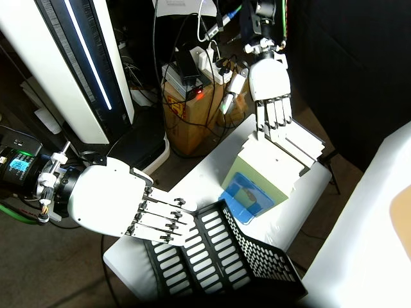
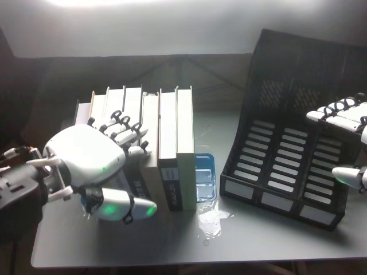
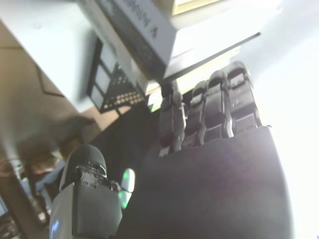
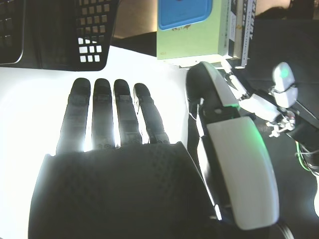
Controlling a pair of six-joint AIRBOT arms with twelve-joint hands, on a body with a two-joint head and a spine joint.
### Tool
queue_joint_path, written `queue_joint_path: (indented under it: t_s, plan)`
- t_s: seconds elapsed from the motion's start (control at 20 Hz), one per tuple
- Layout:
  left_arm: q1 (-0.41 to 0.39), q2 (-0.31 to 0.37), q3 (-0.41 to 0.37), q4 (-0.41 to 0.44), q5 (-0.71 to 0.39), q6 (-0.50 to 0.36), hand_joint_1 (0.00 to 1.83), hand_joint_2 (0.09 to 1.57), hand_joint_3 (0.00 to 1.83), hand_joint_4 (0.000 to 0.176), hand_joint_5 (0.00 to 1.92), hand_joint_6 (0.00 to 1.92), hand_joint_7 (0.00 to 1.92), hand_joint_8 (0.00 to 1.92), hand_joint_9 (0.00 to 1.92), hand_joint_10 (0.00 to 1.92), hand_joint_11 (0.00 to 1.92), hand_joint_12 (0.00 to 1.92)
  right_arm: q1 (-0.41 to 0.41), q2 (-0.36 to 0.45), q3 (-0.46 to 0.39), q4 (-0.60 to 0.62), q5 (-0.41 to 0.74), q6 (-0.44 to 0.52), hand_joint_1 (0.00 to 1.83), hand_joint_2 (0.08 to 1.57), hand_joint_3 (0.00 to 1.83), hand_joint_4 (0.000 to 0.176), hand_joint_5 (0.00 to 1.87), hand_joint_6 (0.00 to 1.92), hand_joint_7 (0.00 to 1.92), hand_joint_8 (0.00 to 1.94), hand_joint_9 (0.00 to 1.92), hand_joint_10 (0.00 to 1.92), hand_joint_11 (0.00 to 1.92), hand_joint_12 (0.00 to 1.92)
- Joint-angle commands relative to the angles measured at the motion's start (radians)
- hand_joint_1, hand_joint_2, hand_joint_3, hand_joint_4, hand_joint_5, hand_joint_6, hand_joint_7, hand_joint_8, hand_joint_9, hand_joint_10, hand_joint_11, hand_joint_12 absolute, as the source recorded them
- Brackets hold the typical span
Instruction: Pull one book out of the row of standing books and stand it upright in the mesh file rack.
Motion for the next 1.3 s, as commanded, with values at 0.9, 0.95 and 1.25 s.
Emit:
queue_joint_path:
  t_s: [0.9, 0.95, 1.25]
  plan:
    - [0.177, 0.057, -0.164, 0.137, -0.173, -0.079, 0.0, 1.11, 0.02, 0.002, 0.51, 0.04, 0.0, 0.0, 0.0, 0.0, 0.0, 0.0, -0.012, 0.004, 0.002, 0.023, 0.111, -0.002, 0.46, 1.37, 0.0, 0.0, 0.0, 0.0, 0.0, 0.0, 0.0, 0.0, 0.0, 0.0]
    - [0.186, 0.057, -0.167, 0.139, -0.176, -0.089, 0.0, 1.11, 0.01, 0.0, 0.51, 0.04, 0.0, 0.0, 0.0, 0.0, 0.0, 0.0, -0.012, 0.004, 0.002, 0.023, 0.111, -0.002, 0.45, 1.37, 0.0, 0.0, 0.0, 0.0, 0.0, 0.0, 0.0, 0.0, 0.0, 0.0]
    - [0.214, 0.055, -0.173, 0.149, -0.198, -0.129, 0.0, 1.12, 0.02, 0.0, 0.48, 0.02, 0.0, 0.0, 0.0, 0.0, 0.0, 0.0, -0.014, 0.004, 0.002, 0.027, 0.11, -0.002, 0.46, 1.37, 0.0, 0.0, 0.0, 0.0, 0.0, 0.0, 0.0, 0.0, 0.0, 0.0]
